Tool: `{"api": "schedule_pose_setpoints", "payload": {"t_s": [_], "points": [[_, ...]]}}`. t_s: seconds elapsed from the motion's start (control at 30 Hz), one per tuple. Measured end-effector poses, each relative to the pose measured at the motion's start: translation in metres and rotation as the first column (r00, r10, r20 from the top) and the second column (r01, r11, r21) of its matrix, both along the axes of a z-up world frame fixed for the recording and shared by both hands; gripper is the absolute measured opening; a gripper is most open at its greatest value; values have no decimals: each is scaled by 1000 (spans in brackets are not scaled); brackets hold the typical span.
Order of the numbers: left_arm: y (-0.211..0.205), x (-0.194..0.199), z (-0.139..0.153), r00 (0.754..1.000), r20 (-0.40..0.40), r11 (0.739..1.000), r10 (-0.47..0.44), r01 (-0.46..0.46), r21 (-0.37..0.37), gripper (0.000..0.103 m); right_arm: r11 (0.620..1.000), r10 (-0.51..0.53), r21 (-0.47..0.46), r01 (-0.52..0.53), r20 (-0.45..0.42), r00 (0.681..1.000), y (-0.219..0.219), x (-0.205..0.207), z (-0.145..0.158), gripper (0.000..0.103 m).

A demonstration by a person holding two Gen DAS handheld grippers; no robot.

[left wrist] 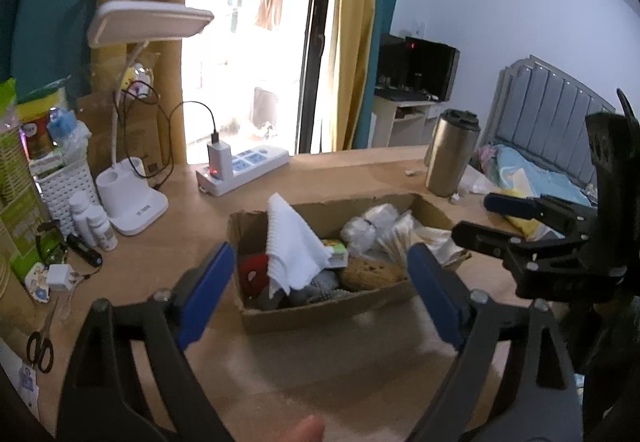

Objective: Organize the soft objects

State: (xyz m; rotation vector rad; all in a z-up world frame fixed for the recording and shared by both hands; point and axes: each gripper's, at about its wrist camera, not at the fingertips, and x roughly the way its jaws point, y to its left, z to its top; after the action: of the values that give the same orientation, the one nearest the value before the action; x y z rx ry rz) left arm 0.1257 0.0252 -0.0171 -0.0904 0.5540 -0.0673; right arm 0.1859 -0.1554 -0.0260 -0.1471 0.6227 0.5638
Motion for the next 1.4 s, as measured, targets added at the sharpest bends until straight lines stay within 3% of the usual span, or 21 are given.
{"api": "schedule_pose_setpoints", "payload": {"t_s": [0.33, 0.53, 0.83, 1.4], "points": [[-10, -37, 15, 997, 45, 997, 70, -72, 36, 97, 1000, -18, 11, 18, 54, 998, -18, -39, 17, 80], [-18, -61, 25, 993, 80, 997, 81, -81, 3, 97, 999, -42, 33, 39, 91, 995, -33, -63, 28, 80], [-36, -98, 40, 988, 135, 997, 68, -73, 38, 97, 996, -74, 64, 65, 144, 987, -49, -99, 43, 80], [-49, -138, 71, 974, 225, 999, 15, -22, 26, 97, 989, -129, 105, 105, 249, 960, -71, -147, 76, 80]]}}
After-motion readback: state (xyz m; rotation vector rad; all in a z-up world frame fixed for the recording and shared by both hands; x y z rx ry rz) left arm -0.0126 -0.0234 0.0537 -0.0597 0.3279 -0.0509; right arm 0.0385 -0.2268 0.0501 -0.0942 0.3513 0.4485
